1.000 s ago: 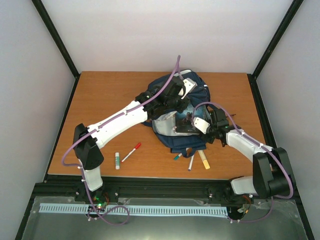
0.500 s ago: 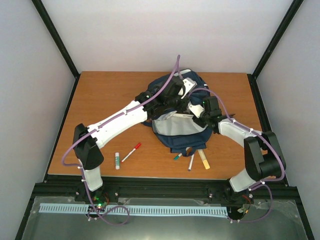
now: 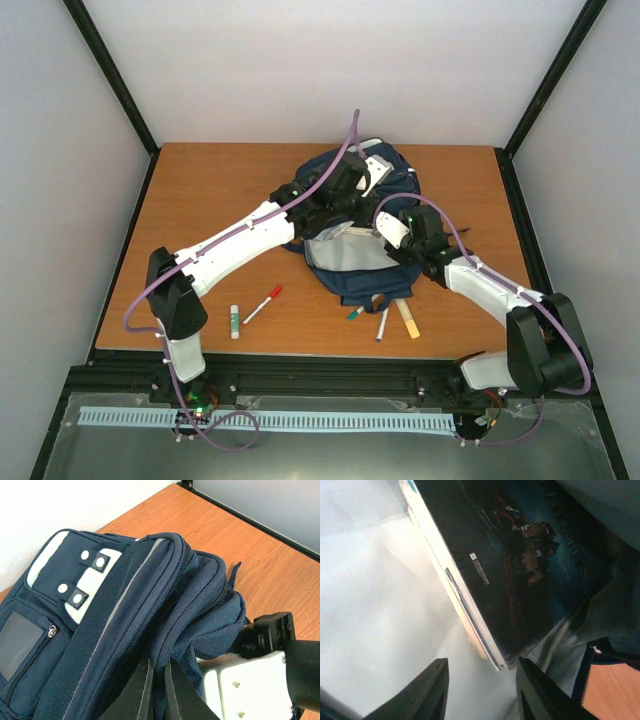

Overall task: Pack the student bag
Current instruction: Place the book in the student bag.

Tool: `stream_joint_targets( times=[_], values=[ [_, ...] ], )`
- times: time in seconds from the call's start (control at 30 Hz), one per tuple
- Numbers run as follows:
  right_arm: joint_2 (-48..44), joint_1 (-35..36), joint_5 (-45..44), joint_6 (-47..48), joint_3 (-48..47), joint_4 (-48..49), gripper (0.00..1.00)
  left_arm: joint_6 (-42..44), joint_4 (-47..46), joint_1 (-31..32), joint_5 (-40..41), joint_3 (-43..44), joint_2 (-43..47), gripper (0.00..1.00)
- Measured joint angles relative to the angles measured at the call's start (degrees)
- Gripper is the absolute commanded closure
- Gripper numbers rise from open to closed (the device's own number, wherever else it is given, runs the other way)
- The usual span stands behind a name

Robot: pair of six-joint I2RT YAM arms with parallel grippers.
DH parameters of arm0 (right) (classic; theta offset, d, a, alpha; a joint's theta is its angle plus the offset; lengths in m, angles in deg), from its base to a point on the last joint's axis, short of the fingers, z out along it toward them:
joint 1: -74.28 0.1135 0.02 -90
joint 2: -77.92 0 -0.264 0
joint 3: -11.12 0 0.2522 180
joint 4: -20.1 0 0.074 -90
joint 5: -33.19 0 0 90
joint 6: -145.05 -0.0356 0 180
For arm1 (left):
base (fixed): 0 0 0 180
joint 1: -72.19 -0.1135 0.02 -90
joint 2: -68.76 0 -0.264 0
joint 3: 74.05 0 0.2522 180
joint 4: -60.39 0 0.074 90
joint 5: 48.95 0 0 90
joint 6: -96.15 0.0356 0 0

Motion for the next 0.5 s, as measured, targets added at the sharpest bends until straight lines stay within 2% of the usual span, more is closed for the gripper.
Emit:
stream_joint_targets(
  times=[0.1,0.17,0.3,0.5],
  values=[
    [-0.2,1.0,0.5,1.3,0.5,0.3,0.8,0.0,0.1,0.0,0.0,0.0,0.0,0.99],
    [0.9,1.3,0.6,2.5,0.5,0.7,0.85,0.0,0.2,0.0,0.0,0.0,0.0,0.99],
    [5.4,1.7,0.5,4.2,0.5,2.1,0.91,0.0,0.3,0.0,0.0,0.0,0.0,0.99],
    [12.4,2.0,-1.4,4.9,-0.1,5.9,0.93,0.0,0.4,0.0,0.1,0.0,0.0,0.99]
  ],
)
